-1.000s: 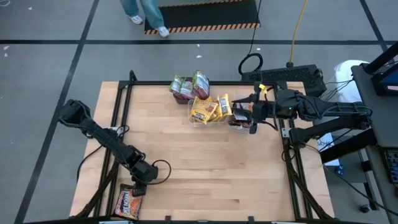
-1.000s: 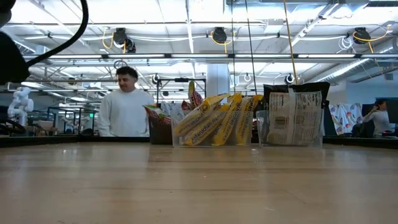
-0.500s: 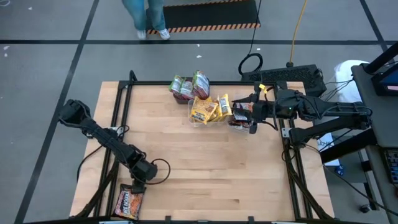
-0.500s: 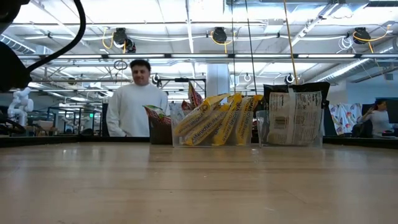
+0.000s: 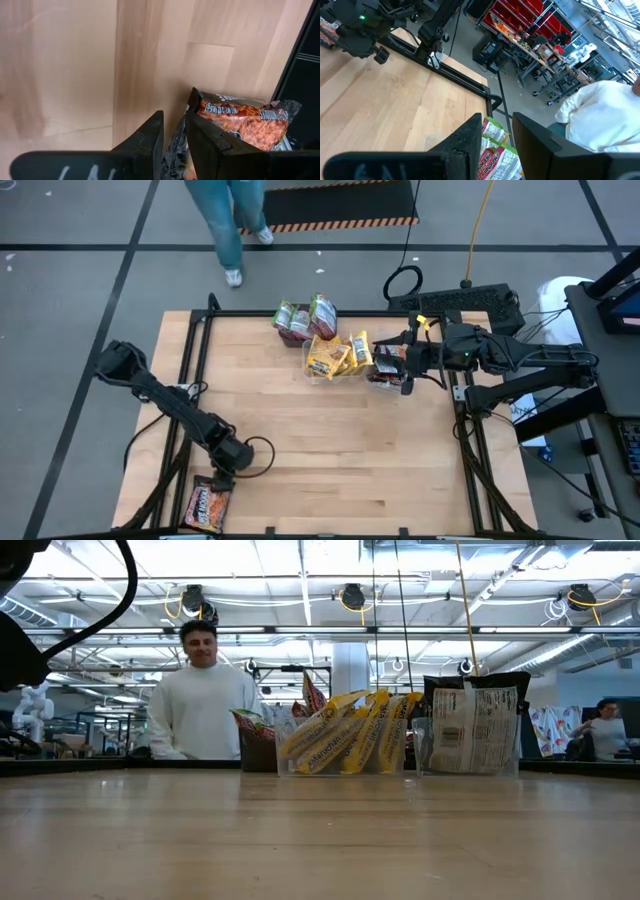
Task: Sort Maruchan noodles
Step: Put the black noodle pack into the right transparent bin
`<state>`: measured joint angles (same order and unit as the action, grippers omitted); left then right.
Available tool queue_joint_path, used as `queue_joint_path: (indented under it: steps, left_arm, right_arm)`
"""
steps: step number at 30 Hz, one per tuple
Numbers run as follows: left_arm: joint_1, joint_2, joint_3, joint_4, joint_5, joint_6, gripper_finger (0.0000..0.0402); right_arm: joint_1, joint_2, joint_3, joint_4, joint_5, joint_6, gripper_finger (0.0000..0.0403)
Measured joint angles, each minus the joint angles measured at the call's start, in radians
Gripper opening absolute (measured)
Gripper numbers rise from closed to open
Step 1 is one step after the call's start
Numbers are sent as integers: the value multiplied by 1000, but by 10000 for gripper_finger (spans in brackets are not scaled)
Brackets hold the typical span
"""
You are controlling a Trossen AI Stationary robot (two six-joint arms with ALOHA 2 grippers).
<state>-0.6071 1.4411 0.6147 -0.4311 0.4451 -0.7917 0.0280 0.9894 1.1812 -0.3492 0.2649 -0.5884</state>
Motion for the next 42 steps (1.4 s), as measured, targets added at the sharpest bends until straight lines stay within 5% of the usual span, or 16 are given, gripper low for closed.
queue_joint_path:
  steps: [20,42]
  left_arm:
    - [-4,8,0,49,88,-51,85]
    - [-12,91,0,153,53,-29,85]
  right_arm:
    - [0,0,0,0,0,-3,102]
    - [0,0,0,0,0,-6,102]
